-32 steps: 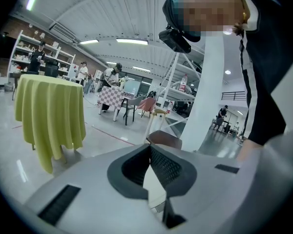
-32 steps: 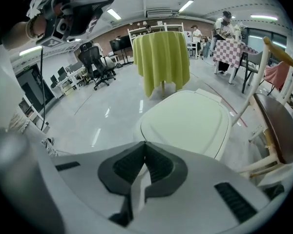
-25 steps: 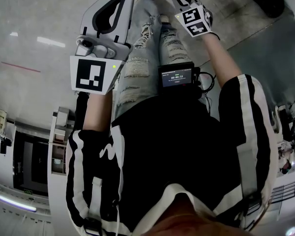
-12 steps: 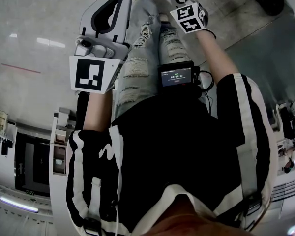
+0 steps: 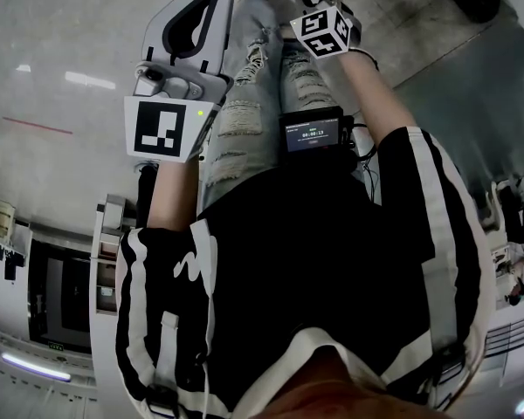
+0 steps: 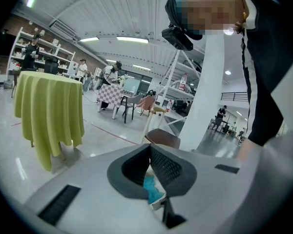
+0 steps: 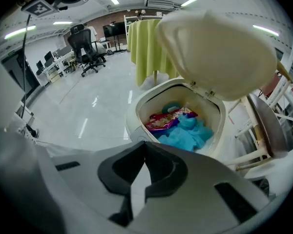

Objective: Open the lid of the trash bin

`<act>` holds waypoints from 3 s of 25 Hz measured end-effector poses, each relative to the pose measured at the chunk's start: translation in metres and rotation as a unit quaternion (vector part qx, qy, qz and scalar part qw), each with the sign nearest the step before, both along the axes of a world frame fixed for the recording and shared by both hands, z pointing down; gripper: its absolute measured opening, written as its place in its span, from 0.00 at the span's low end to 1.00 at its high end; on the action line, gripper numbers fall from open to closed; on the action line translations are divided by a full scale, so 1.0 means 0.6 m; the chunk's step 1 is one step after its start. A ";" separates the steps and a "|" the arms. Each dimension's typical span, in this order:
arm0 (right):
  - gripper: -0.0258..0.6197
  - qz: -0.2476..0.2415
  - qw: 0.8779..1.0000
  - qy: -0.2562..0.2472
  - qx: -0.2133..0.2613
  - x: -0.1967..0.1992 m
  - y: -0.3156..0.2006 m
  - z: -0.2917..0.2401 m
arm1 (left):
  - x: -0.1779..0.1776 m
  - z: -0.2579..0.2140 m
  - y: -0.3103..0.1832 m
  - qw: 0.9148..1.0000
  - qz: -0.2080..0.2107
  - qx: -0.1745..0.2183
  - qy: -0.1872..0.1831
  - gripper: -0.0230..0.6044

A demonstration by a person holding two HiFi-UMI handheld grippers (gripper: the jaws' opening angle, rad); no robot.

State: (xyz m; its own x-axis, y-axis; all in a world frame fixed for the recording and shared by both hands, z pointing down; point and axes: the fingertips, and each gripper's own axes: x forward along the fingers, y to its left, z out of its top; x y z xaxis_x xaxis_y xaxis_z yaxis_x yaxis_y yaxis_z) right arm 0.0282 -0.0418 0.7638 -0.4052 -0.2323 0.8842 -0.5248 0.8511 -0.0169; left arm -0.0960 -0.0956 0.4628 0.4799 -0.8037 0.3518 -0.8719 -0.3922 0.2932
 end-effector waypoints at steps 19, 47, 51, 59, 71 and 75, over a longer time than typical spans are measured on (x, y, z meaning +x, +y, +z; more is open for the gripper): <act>0.05 0.044 0.998 0.005 -0.053 -0.011 -0.014 0.003 | 0.009 -0.010 0.001 1.000 0.009 0.012 0.002 0.05; 0.05 0.103 0.990 -0.097 0.015 -0.045 -0.085 -0.205 | 0.014 -0.063 -0.007 0.999 0.025 0.025 0.001 0.05; 0.05 0.104 0.989 -0.105 0.027 -0.041 -0.091 -0.236 | 0.018 -0.078 -0.007 0.999 0.028 0.030 0.001 0.05; 0.05 0.118 0.983 -0.131 0.056 -0.040 -0.115 -0.315 | 0.013 -0.113 -0.010 0.999 0.032 0.039 -0.002 0.05; 0.05 0.134 0.975 -0.153 0.088 -0.027 -0.138 -0.408 | 0.019 -0.172 -0.010 0.998 0.036 0.049 -0.011 0.05; 0.05 0.143 0.971 -0.163 0.099 -0.019 -0.145 -0.440 | 0.018 -0.188 -0.010 0.998 0.030 0.051 -0.021 0.05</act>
